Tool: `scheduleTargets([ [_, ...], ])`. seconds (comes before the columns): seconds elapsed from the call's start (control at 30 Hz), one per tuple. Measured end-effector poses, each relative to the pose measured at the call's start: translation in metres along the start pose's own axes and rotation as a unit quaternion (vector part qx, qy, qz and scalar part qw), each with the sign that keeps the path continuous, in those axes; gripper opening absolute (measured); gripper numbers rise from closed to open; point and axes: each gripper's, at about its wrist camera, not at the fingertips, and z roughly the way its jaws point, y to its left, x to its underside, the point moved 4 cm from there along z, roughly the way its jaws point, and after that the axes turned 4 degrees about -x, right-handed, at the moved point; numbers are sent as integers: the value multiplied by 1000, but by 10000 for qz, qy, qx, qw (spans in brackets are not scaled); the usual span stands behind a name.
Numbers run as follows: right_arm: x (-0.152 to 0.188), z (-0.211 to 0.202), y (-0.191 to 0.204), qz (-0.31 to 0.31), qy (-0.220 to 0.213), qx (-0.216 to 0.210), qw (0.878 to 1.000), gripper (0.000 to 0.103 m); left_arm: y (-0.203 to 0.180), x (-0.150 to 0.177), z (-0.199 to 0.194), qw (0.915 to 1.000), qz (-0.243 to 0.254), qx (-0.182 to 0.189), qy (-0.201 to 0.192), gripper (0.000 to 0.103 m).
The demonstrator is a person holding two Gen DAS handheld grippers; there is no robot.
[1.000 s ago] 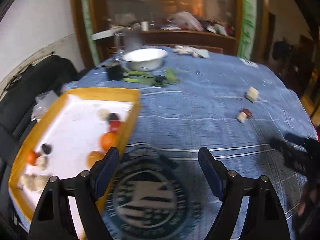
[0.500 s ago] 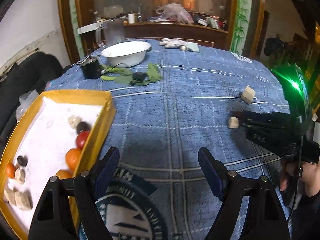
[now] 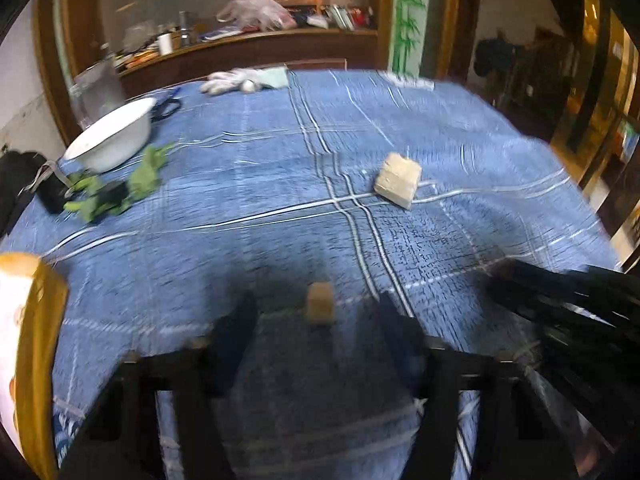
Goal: Organize fruits
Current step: 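Grasp the red date with the right tool while the left tool grasps a small beige cube, then lift the date and cube and carry them toward the yellow tray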
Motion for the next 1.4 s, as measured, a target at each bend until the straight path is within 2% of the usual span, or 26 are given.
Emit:
scheduleTargets([
  [0.07, 7, -12, 1, 47, -81, -40, 9999, 20, 0, -3, 0, 9999, 10, -85, -70, 13],
  [0.27, 21, -26, 19, 111, -164, -207, 9996, 20, 14, 15, -24, 9999, -93, -97, -76, 13],
  [0.43, 42, -36, 49, 168, -210, -339, 9991, 20, 30, 43, -52, 9994, -156, -312, -89, 13],
  [0.73, 72, -58, 91, 161, -353, -373, 9986, 21, 55, 77, -91, 9980, -401, -427, -235, 13],
  [1.4, 74, -88, 144, -265, -607, -491, 9966, 21, 103, 98, -138, 9926, -909, -610, -526, 12],
])
